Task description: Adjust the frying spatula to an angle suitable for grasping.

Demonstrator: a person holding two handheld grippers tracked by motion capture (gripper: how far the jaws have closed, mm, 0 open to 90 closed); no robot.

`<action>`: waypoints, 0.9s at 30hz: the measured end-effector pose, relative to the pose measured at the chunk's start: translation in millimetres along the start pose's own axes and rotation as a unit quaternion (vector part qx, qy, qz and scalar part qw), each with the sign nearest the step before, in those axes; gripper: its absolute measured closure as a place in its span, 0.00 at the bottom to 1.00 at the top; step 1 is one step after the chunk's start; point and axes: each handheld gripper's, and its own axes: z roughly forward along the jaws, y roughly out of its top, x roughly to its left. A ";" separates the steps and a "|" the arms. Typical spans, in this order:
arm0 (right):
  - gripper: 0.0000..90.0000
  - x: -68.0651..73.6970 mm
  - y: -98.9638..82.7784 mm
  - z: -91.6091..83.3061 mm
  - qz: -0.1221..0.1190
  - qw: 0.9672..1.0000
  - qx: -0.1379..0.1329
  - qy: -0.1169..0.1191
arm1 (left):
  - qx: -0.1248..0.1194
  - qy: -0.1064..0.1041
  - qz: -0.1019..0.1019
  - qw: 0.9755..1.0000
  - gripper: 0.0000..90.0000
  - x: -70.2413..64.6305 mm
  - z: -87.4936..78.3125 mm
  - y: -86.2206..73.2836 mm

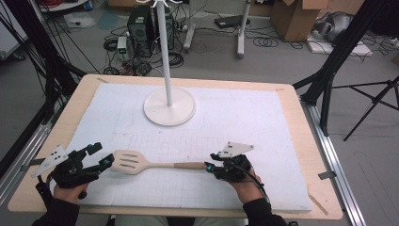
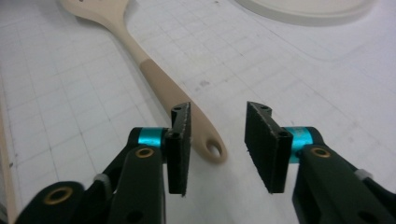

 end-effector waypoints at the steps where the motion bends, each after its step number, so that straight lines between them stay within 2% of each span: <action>1: 0.71 -0.1 -2.8 -2.9 0.000 1.000 0.000 -0.002 | 0.000 0.000 0.000 1.000 0.29 0.0 0.0 0.0; 5: 0.76 2.8 -8.1 -10.6 -0.002 1.000 0.000 -0.010 | 0.001 -0.001 0.003 1.000 0.29 -1.0 0.0 0.1; 7: 0.83 4.4 -8.7 -12.8 -0.005 1.000 -0.004 -0.012 | 0.001 -0.002 0.002 1.000 0.29 -1.0 -0.1 0.0; 9: 0.94 7.2 -8.4 -14.7 -0.010 1.000 -0.015 -0.023 | 0.001 -0.001 0.001 1.000 0.29 -1.1 -0.4 0.0; 12: 0.99 9.8 -7.3 -15.6 -0.013 0.999 -0.023 -0.029 | 0.001 -0.002 0.001 1.000 0.29 -0.9 -0.4 0.0; 14: 0.99 8.2 -9.4 -12.8 -0.010 0.999 -0.013 -0.031 | 0.001 -0.004 0.002 1.000 0.29 -0.9 -0.1 0.1; 17: 0.99 5.6 -16.1 -5.5 -0.002 1.000 0.009 -0.018 | 0.001 -0.005 0.002 1.000 0.29 -1.7 0.6 0.1; 23: 0.99 7.0 -19.7 4.5 -0.007 0.999 0.039 0.005 | 0.003 -0.005 0.003 1.000 0.29 -1.9 0.7 -0.1; 27: 0.99 8.6 -20.1 11.7 -0.011 0.998 0.056 0.009 | 0.004 -0.003 0.003 1.000 0.29 -2.4 1.0 -0.2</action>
